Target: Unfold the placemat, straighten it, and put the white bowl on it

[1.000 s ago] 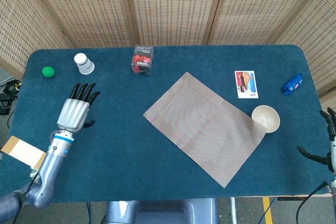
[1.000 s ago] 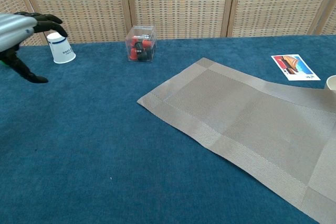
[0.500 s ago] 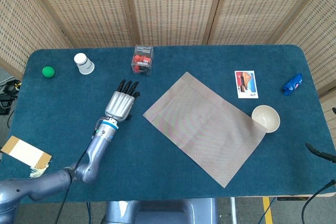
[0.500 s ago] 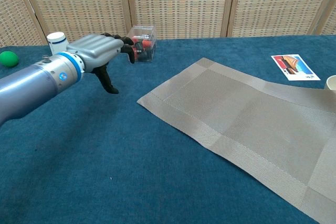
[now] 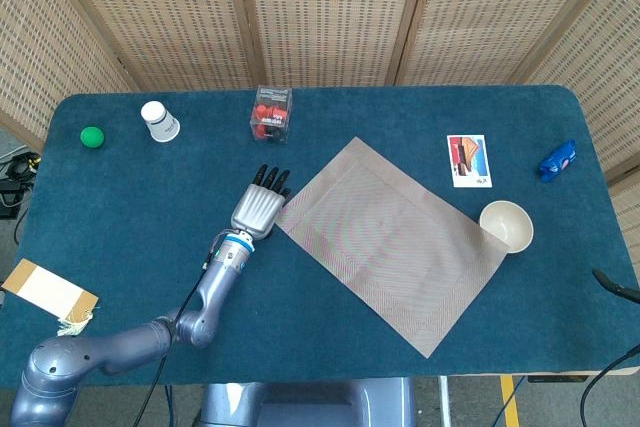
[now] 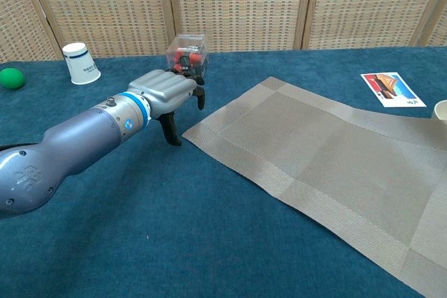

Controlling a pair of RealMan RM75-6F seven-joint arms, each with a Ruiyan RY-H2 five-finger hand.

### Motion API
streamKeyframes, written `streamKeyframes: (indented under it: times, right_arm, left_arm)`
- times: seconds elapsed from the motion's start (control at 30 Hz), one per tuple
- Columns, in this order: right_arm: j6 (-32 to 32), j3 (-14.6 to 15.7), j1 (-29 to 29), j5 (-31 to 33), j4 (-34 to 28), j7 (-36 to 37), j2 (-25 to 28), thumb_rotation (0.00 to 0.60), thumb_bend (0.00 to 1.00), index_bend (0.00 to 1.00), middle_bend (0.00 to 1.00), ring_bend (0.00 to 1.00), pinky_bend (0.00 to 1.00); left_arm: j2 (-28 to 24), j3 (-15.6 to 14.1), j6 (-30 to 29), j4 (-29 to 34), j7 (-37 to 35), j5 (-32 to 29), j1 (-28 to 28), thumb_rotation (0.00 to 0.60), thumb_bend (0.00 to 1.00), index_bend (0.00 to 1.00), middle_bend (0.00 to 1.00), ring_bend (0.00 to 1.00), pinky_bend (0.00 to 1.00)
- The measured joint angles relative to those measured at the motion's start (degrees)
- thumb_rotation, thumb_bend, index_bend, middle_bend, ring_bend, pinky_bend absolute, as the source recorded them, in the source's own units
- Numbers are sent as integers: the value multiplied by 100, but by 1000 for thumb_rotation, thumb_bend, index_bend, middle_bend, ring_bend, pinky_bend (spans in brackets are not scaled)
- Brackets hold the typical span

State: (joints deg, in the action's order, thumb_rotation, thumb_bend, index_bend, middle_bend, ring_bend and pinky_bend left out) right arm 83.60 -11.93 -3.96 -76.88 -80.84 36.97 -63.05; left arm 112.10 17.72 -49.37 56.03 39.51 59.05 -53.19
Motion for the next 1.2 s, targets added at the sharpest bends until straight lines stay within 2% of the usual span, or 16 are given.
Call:
streamKeyframes:
  times: [0.47,0.53,0.73,0.83,1.0,1.2]
  right_arm:
    - [90,-53,59,-81,-56,255,49,600,174,109,0,0,0]
    - [76,-55,61,-82,-62,279,55,600,174,109,0,0,0]
    - [63,-54,68,-118,-94,336,80,600,173,109,0,0,0]
    - [50,-54,69,-121,-97,353,83,600,174,109,0,0,0]
    - [26,-50,67,-135,-114,377,95,600,174,109,0,0,0]
    - [23,-37,67,-171,-153,373,111,600,174,111,0,0,0]
  left_arm:
    - [443,-18,-10,-603,10,-115,-240,600,157,325,0,0,0]
    - [529,-28,-3,-716,-3,-120,-273,600,190,331,0,0,0]
    - [796,-111,-96,-1091,-52,11,-349,600,377,358,0,0,0]
    - [883,-137,-171,-1205,-160,110,-364,600,430,371,0,0,0]
    - [940,-163,-286,-1273,-384,278,-363,600,444,406,0,0,0]
    - [937,-217,-436,-1272,-579,484,-321,600,443,508,0,0,0]
